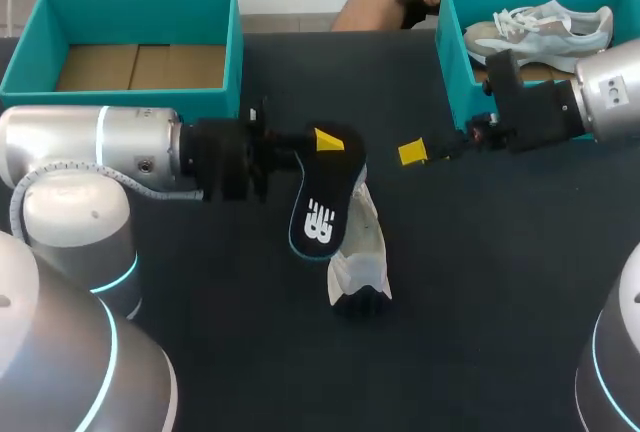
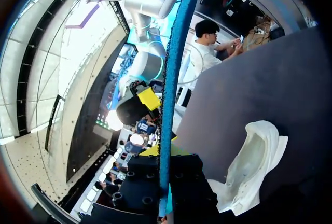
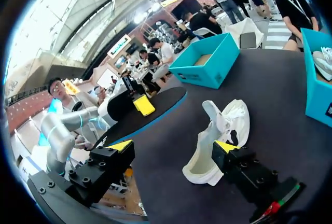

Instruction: Take the shoe out of the shoebox, open the shoe tongue, remove and reinsert the insole, then place the shoe into the shoebox

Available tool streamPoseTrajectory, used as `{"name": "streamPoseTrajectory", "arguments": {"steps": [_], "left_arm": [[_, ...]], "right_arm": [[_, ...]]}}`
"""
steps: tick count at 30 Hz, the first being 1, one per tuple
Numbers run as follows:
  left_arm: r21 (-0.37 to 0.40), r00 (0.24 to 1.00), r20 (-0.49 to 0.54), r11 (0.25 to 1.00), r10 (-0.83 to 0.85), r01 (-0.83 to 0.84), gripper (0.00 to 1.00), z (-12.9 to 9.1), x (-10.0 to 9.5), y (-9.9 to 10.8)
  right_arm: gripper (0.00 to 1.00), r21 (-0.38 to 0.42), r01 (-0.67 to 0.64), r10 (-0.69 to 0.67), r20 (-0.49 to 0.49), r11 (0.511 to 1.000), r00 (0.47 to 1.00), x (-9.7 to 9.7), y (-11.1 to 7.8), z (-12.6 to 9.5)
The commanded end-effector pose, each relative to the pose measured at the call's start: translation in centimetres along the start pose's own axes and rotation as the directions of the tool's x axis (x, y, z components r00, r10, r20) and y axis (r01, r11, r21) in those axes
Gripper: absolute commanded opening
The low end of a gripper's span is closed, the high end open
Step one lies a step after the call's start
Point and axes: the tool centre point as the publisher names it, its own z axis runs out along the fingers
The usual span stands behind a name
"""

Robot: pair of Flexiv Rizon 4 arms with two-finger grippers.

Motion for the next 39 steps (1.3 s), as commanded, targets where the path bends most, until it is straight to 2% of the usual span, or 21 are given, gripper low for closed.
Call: {"name": "streamPoseTrajectory", "arguments": {"steps": [1, 2, 4, 5, 20, 21, 23, 25, 26, 27, 29, 32, 35, 39], "left_arm": [[0.001, 1.0, 0.0, 1.0, 0.001, -0.001, 0.0, 0.0, 0.0, 0.0], [0.001, 1.0, 0.0, 1.0, 0.001, -0.001, 0.0, 0.0, 0.0, 0.0], [0.001, 1.0, 0.0, 1.0, 0.001, -0.001, 0.0, 0.0, 0.0, 0.0], [0.001, 1.0, 0.0, 1.0, 0.001, -0.001, 0.0, 0.0, 0.0, 0.0], [0.001, 1.0, 0.0, 1.0, 0.001, -0.001, 0.0, 0.0, 0.0, 0.0], [0.001, 1.0, 0.0, 1.0, 0.001, -0.001, 0.0, 0.0, 0.0, 0.0], [0.001, 1.0, 0.0, 1.0, 0.001, -0.001, 0.0, 0.0, 0.0, 0.0], [0.026, 1.0, 0.004, 0.999, -0.026, 0.026, 0.0, -0.1, 0.7, -0.7], [0.026, 0.999, 0.007, 0.999, -0.033, 0.033, 0.0, -0.1, 1.0, -1.1], [0.038, 0.999, 0.005, 0.998, -0.047, 0.047, 0.0, -0.2, 1.3, -1.4], [0.046, 0.997, 0.008, 0.996, -0.071, 0.071, 0.0, -0.3, 1.8, -2.0], [0.076, 0.991, 0.017, 0.989, -0.132, 0.13, 0.0, -0.6, 2.5, -2.9], [0.093, 0.984, -0.001, 0.98, -0.177, 0.176, 0.0, -0.7, 3.6, -3.5], [0.106, 0.973, -0.018, 0.967, -0.23, 0.231, 0.0, -0.4, 5.7, -4.1]], "right_arm": [[1.0, 0.114, 0.475, -0.487, 0.124, 0.873, 0.865, -0.6, 0.8, 0.9], [1.0, 0.202, 0.495, -0.527, 0.16, 0.845, 0.835, -0.9, 0.7, 1.1], [1.0, 0.28, 0.468, -0.533, 0.236, 0.838, 0.812, -1.7, 0.4, 1.1], [1.0, 0.281, 0.451, -0.518, 0.246, 0.847, 0.819, -2.1, 0.0, 0.9], [1.0, 0.281, 0.451, -0.518, 0.246, 0.847, 0.819, -2.1, 0.0, 0.9], [1.0, 0.321, 0.528, -0.606, 0.227, 0.786, 0.763, -2.3, -0.2, 1.2], [1.0, 0.363, 0.587, -0.677, 0.209, 0.724, 0.705, -2.7, -0.7, 1.6], [1.0, 0.382, 0.6, -0.694, 0.187, 0.703, 0.695, -3.4, -1.4, 1.9], [1.0, 0.411, 0.624, -0.727, 0.161, 0.664, 0.668, -3.5, -1.5, 2.1], [1.0, 0.43, 0.627, -0.735, 0.145, 0.65, 0.663, -3.8, -1.7, 2.3], [1.0, 0.43, 0.681, -0.78, 0.096, 0.593, 0.619, -3.8, -1.8, 2.7], [1.0, 0.431, 0.706, -0.801, 0.069, 0.562, 0.594, -4.2, -2.3, 3.1], [1.0, 0.464, 0.737, -0.833, 0.0, 0.491, 0.554, -4.5, -2.7, 3.6], [1.0, 0.474, 0.766, -0.855, -0.053, 0.433, 0.516, -4.9, -3.8, 4.2]]}}
